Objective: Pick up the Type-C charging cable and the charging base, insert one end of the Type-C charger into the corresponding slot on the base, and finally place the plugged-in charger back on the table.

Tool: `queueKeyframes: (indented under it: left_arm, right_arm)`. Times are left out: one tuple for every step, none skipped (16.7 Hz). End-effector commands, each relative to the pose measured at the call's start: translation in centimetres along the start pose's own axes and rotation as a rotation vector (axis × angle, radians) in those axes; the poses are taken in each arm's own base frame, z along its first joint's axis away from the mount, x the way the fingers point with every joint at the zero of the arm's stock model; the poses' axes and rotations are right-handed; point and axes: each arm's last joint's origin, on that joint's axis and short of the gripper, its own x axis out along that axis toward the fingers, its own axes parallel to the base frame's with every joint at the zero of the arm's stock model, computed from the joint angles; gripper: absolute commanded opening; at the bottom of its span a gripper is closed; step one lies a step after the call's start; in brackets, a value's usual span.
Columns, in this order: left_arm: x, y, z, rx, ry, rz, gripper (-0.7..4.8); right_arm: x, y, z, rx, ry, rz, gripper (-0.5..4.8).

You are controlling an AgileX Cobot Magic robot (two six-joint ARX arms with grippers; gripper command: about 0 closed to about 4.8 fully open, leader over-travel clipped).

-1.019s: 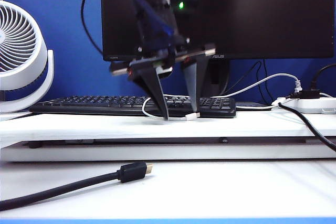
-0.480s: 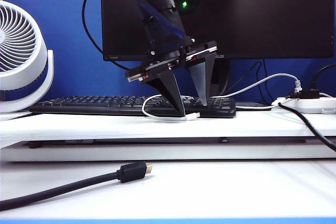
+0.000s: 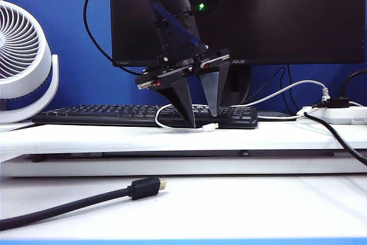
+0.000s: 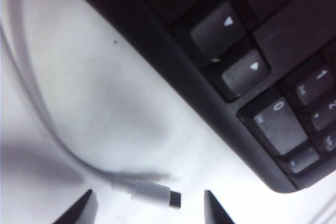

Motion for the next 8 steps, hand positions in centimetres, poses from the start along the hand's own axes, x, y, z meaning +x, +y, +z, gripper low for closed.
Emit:
queueKeyframes:
  left_arm:
    - [0.3, 0.0, 0.0, -0.007, -0.012, 0.014, 2.41]
    - [0.5, 0.2, 0.0, -0.019, -0.009, 0.029, 2.39]
    - [0.6, 0.2, 0.0, -0.028, -0.011, 0.037, 2.39]
    - [0.8, 0.3, 0.1, -0.033, -0.010, 0.042, 2.39]
    - [1.1, 0.3, 0.1, -0.034, -0.009, 0.045, 2.39]
    - [1.2, 0.3, 0.1, -0.034, -0.010, 0.053, 2.38]
    - [1.2, 0.4, 0.1, -0.034, -0.011, 0.057, 2.37]
    - [1.3, 0.4, 0.1, -0.034, -0.017, 0.066, 2.36]
  right_arm:
    - [-0.2, 0.1, 0.4, -0.015, -0.023, 0.002, 0.00]
    - [-0.2, 0.1, 0.4, -0.015, -0.023, 0.002, 0.00]
    - [-0.2, 0.1, 0.4, -0.015, -0.023, 0.002, 0.00]
    - [-0.2, 0.1, 0.4, -0.015, -0.023, 0.002, 0.00]
    - [-0.2, 0.1, 0.4, -0.015, -0.023, 0.002, 0.00]
    - [-0.2, 0.2, 0.4, -0.016, -0.024, 0.002, 0.00]
    - [-0.3, 0.2, 0.4, -0.016, -0.025, 0.002, 0.00]
    - [-0.3, 0.2, 0.4, -0.017, -0.026, 0.001, 0.00]
